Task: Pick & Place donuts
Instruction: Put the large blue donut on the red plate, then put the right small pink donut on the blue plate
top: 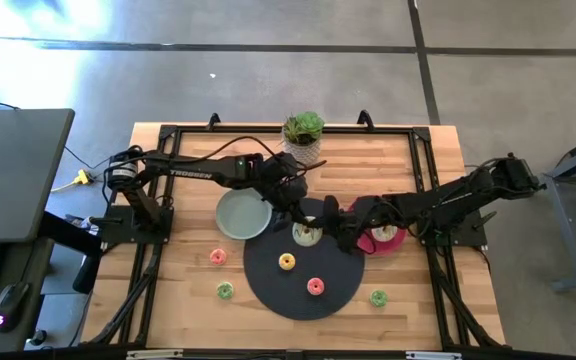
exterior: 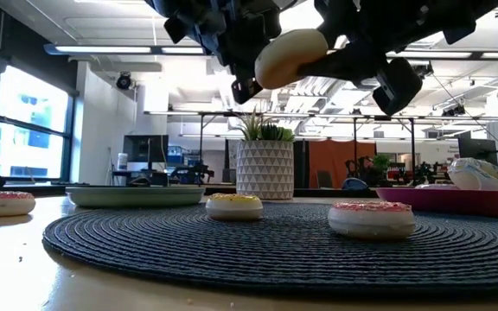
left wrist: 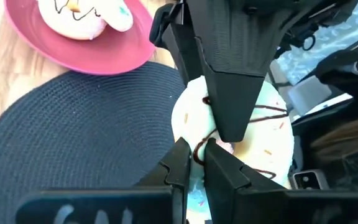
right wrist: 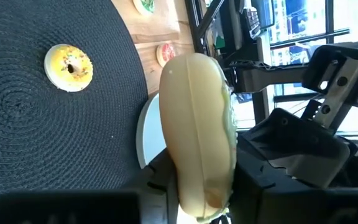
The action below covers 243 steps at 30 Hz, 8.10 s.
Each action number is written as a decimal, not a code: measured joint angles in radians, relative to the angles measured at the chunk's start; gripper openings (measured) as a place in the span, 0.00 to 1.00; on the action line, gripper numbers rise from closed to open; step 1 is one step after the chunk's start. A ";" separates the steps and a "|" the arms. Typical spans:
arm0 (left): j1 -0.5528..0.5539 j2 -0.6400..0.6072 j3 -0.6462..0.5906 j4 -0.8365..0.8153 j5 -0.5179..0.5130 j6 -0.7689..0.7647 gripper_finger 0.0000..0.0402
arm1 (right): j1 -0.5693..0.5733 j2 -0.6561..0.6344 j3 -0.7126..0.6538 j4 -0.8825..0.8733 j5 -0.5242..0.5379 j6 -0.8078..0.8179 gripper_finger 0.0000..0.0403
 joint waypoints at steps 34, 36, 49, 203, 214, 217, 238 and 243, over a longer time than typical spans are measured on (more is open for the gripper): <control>0.000 -0.002 -0.001 -0.013 -0.266 0.118 0.48 | 0.061 0.000 0.000 -0.305 0.418 0.360 0.16; 0.000 -0.002 -0.001 -0.015 -0.263 0.118 0.48 | 0.087 0.000 0.000 -0.383 0.532 0.362 0.16; -0.001 -0.002 -0.001 -0.025 -0.259 0.171 0.48 | 0.190 -0.185 0.156 -0.965 0.493 0.805 0.08; -0.211 -0.833 -0.364 -0.410 -0.778 -0.021 0.26 | 0.222 0.555 -0.083 0.501 -0.243 1.304 0.45; -0.211 -0.833 -0.364 -0.411 -0.778 -0.021 0.26 | 0.200 0.554 -0.083 0.515 -0.264 1.338 0.22; -0.211 -0.833 -0.364 -0.411 -0.778 -0.021 0.26 | 0.188 0.555 -0.083 0.525 -0.277 1.370 0.16; -0.211 -0.833 -0.363 -0.356 -0.779 -0.022 0.26 | -0.199 0.574 0.420 0.097 -0.092 1.390 0.04; -0.211 -0.833 -0.363 -0.357 -0.760 -0.022 0.26 | -0.262 0.633 0.566 -0.078 -0.145 1.385 0.05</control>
